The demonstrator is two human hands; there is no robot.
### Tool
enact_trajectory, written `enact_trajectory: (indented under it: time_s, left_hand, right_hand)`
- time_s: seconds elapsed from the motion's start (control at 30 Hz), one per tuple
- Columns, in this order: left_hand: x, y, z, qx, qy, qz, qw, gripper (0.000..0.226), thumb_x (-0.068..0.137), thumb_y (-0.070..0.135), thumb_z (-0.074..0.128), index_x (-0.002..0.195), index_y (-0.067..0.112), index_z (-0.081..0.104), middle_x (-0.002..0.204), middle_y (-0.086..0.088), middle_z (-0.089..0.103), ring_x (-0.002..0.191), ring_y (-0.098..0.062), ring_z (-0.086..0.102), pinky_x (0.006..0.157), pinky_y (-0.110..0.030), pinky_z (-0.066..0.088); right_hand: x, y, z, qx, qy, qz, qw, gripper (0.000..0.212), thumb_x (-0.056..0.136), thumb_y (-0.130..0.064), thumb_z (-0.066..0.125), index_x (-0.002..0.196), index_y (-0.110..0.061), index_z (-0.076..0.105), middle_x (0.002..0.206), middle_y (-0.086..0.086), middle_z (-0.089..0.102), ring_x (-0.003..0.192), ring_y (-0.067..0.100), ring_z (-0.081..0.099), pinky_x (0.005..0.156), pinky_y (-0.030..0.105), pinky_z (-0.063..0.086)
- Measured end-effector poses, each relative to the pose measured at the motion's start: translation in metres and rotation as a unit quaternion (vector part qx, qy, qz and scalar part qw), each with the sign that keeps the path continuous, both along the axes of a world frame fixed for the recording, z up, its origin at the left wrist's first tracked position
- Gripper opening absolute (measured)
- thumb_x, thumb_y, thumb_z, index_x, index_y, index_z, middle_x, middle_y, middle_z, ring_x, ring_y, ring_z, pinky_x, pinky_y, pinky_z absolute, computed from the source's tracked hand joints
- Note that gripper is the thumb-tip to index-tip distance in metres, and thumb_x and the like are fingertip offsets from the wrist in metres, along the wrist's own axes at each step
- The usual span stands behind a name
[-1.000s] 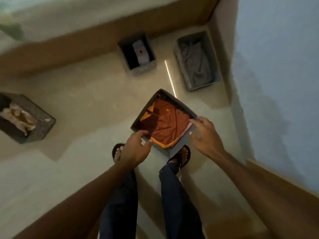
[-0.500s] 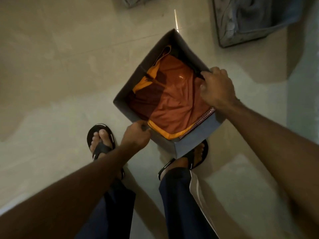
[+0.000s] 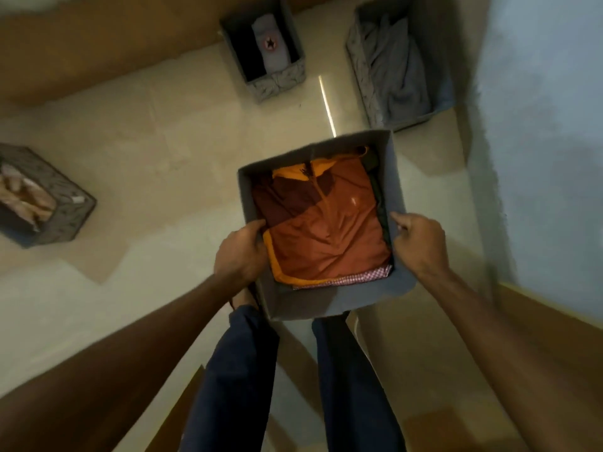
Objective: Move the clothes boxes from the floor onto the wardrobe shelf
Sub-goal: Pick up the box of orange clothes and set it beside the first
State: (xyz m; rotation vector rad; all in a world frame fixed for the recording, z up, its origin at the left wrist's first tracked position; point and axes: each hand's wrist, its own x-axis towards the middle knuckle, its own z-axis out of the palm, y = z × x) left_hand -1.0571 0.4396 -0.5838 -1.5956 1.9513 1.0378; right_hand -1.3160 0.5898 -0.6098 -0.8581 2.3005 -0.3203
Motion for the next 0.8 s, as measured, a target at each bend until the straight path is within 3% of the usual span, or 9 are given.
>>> enact_trajectory:
  time_s: [0.17,0.33,0.43,0.57,0.67,0.73,0.8]
  left_hand:
    - [0.013,0.002,0.141,-0.052,0.008,-0.122,0.991,0.05,0.094,0.021,0.045,0.144,0.025,0.041,0.116,-0.015,0.068,0.096,-0.035,0.065,0.072,-0.036,0.05]
    - [0.022,0.004,0.279,-0.069,0.042,-0.156,0.984,0.052,0.091,0.022,0.049,0.142,0.031,0.044,0.106,-0.013,0.072,0.087,-0.033,0.067,0.067,-0.035,0.051]
    - [0.026,0.007,0.341,-0.053,0.09,-0.179,0.978,0.061,0.083,0.027,0.056,0.142,0.037,0.043,0.092,-0.007,0.074,0.076,-0.025,0.067,0.065,-0.033,0.055]
    - [0.024,0.012,0.392,-0.014,0.131,-0.257,0.957,0.076,0.074,0.028,0.063,0.145,0.04,0.037,0.11,-0.003,0.072,0.09,-0.024,0.07,0.076,-0.036,0.058]
    - [0.009,0.02,0.422,-0.012,0.17,-0.326,0.93,0.075,0.073,0.025,0.059,0.143,0.042,0.037,0.115,-0.003,0.071,0.091,-0.024,0.07,0.078,-0.037,0.058]
    - [-0.007,0.024,0.437,-0.021,0.201,-0.365,0.909,0.072,0.077,0.024,0.058,0.143,0.041,0.038,0.117,-0.003,0.071,0.09,-0.023,0.069,0.078,-0.037,0.058]
    - [-0.027,0.037,0.456,-0.027,0.229,-0.418,0.879,0.073,0.078,0.019,0.059,0.146,0.036,0.038,0.116,-0.005,0.071,0.084,-0.023,0.068,0.076,-0.035,0.058]
  right_hand:
    - [0.036,0.042,0.142,0.014,0.002,-0.045,0.999,0.044,0.081,0.008,0.049,0.119,-0.007,0.065,0.107,0.02,0.07,0.087,0.037,0.067,0.074,0.028,0.047]
    - [0.063,0.075,0.292,-0.02,0.004,-0.105,0.994,0.039,0.082,0.007,0.045,0.111,-0.004,0.069,0.097,0.023,0.072,0.079,0.036,0.066,0.07,0.039,0.055]
    - [0.086,0.096,0.365,-0.028,0.03,-0.16,0.986,0.042,0.085,0.004,0.046,0.121,-0.008,0.065,0.108,0.017,0.071,0.086,0.033,0.067,0.075,0.025,0.046]
    - [0.122,0.129,0.43,-0.035,0.067,-0.246,0.966,0.043,0.086,0.0,0.048,0.125,-0.013,0.062,0.112,0.013,0.071,0.088,0.029,0.068,0.073,0.019,0.037]
    - [0.156,0.158,0.465,-0.037,0.095,-0.33,0.939,0.041,0.087,-0.001,0.049,0.124,-0.013,0.062,0.112,0.012,0.071,0.069,0.017,0.064,0.066,0.017,0.037]
    - [0.173,0.174,0.481,-0.035,0.104,-0.379,0.919,0.04,0.088,-0.002,0.049,0.124,-0.013,0.062,0.11,0.011,0.072,0.05,-0.002,0.044,0.05,0.006,0.033]
    - [0.191,0.195,0.504,-0.039,0.121,-0.437,0.891,0.039,0.089,-0.003,0.049,0.124,-0.013,0.062,0.105,0.013,0.073,0.04,0.0,0.042,0.045,0.005,0.036]
